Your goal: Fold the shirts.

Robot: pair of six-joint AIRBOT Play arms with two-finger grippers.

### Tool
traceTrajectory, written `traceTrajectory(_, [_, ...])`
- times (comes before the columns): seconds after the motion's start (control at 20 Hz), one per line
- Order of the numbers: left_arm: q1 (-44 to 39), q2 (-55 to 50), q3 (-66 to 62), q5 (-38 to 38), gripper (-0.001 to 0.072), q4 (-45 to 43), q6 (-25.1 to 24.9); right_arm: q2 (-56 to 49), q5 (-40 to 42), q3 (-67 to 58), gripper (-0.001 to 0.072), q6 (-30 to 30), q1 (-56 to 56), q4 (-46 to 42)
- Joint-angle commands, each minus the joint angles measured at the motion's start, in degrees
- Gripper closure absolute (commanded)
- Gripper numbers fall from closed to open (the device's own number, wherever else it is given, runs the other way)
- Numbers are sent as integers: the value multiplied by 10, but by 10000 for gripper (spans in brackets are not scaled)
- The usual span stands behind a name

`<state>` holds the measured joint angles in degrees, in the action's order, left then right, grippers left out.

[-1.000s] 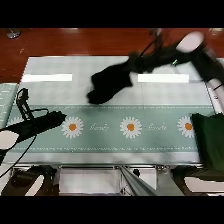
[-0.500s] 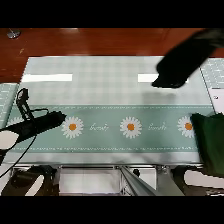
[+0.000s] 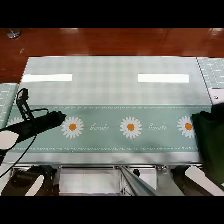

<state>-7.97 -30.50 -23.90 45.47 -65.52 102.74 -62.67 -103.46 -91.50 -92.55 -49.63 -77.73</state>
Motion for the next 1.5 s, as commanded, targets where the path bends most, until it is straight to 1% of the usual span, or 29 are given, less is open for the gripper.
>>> traceTrajectory(0.0, [0,0,0,-3,684,0,0,108,-31,180,691,-3,-98,-129])
traceTrajectory(0.1, [0,0,0,-5,683,0,0,157,-31,266,691,-14,-114,-179])
traceTrajectory(0.15, [0,0,0,-9,683,0,0,175,-31,303,679,-24,-113,-202])
traceTrajectory(0.2, [0,0,0,-14,684,0,0,185,-31,329,468,-37,-113,-221])
traceTrajectory(0.25, [0,0,0,-20,683,0,0,189,-31,343,157,-46,-113,-236])
traceTrajectory(0.3, [0,0,0,-24,683,0,0,185,-29,342,87,-45,-113,-236])
traceTrajectory(0.4, [0,0,0,-38,683,0,-1,160,-21,312,88,-45,-113,-226])
traceTrajectory(0.45, [0,-1,0,-49,683,0,-13,143,-17,284,88,-45,-113,-220])
traceTrajectory(0.55, [7,-9,-5,-78,684,0,-36,94,-11,197,94,-38,-113,-165])
traceTrajectory(0.6, [19,-19,-21,-80,684,0,-48,63,-9,141,112,-38,-112,-116])
traceTrajectory(0.65, [33,-34,-48,-75,684,0,-61,32,-5,86,238,-38,-112,-49])
traceTrajectory(0.75, [58,-81,-141,-55,684,0,-90,-39,19,-30,640,-45,-100,142])
traceTrajectory(0.8, [62,-113,-208,-38,684,0,-103,-66,43,-75,692,-40,-75,217])
traceTrajectory(0.85, [60,-147,-278,-17,684,0,-108,-89,79,-112,692,-28,-27,268])
traceTrajectory(0.9, [52,-184,-355,7,684,0,-108,-102,112,-132,692,-2,31,287])
traceTrajectory(0.95, [38,-217,-421,30,684,0,-108,-107,142,-136,692,28,99,281])
traceTrajectory(1.0, [19,-250,-481,53,685,0,-113,-108,169,-129,691,63,181,252])
traceTrajectory(1.05, [-6,-275,-521,72,685,-3,-126,-108,195,-114,691,83,260,208])
traceTrajectory(1.1, [-33,-291,-536,81,685,-19,-125,-108,228,-85,692,86,348,155])
traceTrajectory(1.2, [-85,-314,-520,105,685,-88,-83,-109,304,8,692,86,497,77])
traceTrajectory(1.25, [-105,-323,-495,121,685,-129,-56,-109,348,68,691,83,555,35])
traceTrajectory(1.3, [-114,-328,-463,130,684,-162,-37,-111,381,124,692,65,593,-7])
traceTrajectory(1.4, [-112,-330,-383,134,684,-203,-6,-125,427,225,692,12,616,-69])
traceTrajectory(1.45, [-103,-332,-351,135,684,-207,-4,-136,431,257,692,-10,609,-82])
